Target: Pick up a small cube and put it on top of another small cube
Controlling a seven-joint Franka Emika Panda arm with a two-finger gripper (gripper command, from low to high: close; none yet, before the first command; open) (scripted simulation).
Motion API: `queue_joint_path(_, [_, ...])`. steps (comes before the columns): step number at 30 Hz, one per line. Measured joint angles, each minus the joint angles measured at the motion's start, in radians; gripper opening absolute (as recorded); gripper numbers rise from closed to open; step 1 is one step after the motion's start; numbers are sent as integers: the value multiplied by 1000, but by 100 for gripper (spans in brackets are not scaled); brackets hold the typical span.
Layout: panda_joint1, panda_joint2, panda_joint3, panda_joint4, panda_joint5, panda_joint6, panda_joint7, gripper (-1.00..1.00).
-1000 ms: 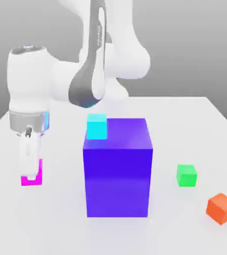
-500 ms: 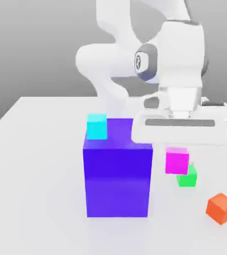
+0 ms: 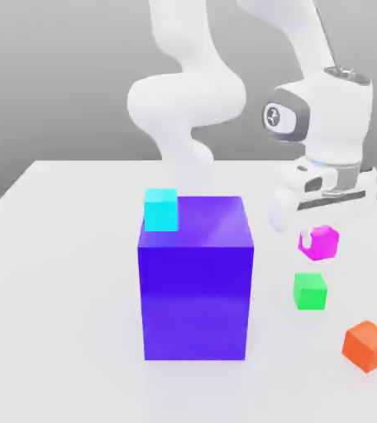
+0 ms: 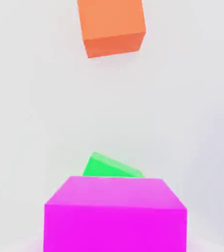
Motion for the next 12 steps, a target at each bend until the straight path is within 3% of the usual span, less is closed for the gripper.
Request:
queue_joint_path(6, [-84, 132, 34, 6, -179, 113, 124, -100])
queue_joint_path(10, [-100, 214, 35, 6, -231, 200, 160, -100])
queue_joint_path(11, [-101, 231, 38, 5, -225, 222, 155, 100])
queue_joint_path(12, [-98, 231, 38, 5, -225, 222, 155, 100])
